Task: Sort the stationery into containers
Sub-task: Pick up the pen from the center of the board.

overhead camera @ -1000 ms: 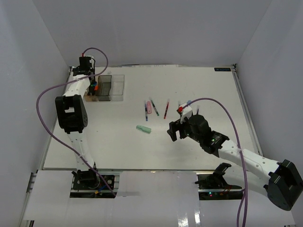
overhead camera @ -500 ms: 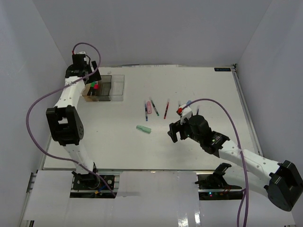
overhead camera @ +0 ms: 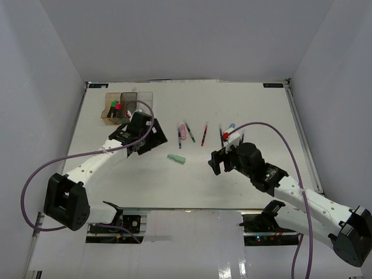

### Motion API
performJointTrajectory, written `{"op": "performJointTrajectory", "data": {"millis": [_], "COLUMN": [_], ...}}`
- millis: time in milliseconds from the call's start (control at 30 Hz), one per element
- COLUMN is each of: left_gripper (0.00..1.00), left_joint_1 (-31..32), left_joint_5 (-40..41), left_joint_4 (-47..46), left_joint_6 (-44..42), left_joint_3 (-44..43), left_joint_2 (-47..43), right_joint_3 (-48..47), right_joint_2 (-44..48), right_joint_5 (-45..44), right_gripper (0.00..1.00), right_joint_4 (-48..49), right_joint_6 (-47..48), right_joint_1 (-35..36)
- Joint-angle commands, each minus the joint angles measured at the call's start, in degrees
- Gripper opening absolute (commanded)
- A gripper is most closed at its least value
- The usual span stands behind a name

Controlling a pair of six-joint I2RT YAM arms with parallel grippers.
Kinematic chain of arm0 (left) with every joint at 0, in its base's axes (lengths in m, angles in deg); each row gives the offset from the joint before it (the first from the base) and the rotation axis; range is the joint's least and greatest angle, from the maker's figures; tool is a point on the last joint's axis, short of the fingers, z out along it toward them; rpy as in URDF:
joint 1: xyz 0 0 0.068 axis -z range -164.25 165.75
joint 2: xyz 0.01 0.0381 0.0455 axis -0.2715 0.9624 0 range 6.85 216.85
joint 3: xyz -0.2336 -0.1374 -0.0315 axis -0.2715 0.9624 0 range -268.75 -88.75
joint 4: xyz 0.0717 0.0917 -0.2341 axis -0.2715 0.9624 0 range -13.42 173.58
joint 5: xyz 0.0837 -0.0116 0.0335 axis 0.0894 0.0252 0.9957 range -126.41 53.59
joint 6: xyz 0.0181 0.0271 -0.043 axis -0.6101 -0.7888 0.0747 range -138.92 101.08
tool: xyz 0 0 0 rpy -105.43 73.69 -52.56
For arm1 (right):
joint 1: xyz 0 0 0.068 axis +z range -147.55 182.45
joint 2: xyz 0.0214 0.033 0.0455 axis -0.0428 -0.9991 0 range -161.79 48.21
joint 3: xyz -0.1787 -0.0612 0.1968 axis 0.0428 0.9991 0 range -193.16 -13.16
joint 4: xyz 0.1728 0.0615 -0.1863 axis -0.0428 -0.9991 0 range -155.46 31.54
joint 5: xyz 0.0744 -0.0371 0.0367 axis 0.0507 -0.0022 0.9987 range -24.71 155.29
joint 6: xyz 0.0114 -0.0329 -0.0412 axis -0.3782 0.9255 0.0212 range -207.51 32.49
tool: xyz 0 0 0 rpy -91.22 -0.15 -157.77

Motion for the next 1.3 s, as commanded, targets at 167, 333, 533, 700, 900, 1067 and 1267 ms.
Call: {"op": "performJointTrajectory", "data": {"millis": [167, 333, 533, 700, 900, 1067, 1267], "left_gripper": [0.86, 0.79, 0.74, 0.71, 0.63, 0.57, 0.47], "left_joint_1": [9.9, 13.7, 13.9, 13.9, 13.9, 13.8, 13.1], "left_joint_5": [5.4, 6.0, 5.1, 6.0, 6.8, 7.6, 8.5], "left_joint_4": [2.8, 5.6, 7.1, 8.4, 9.8, 10.6, 10.7], "left_joint_6": [20.8, 25.4, 27.8, 27.3, 26.7, 26.4, 24.5], "left_joint_3": [-0.1, -6.1, -8.1, -10.2, -12.8, -12.9, -12.2], "left_joint_2": [8.0, 18.2, 23.5, 26.6, 29.9, 31.0, 30.5], "right_joint_3": [0.3, 0.6, 1.0, 1.7, 1.9, 2.2, 2.2], "right_joint_2": [2.4, 3.4, 4.6, 4.7, 5.3, 5.9, 5.9], "right_joint_5": [-0.9, -0.9, -1.2, -1.2, -1.7, -1.9, -1.9], "right_gripper": [0.90, 0.90, 0.90, 0.90, 0.90, 0.90, 0.90], "right_joint_4": [0.6, 0.5, 0.8, 1.4, 1.4, 1.4, 1.5], "right_joint_6": [-0.4, -0.3, -0.3, -0.2, -0.2, -0.2, 0.0], "right_joint_1": [0.1, 0.1, 0.1, 0.1, 0.0, 0.1, 0.1]}}
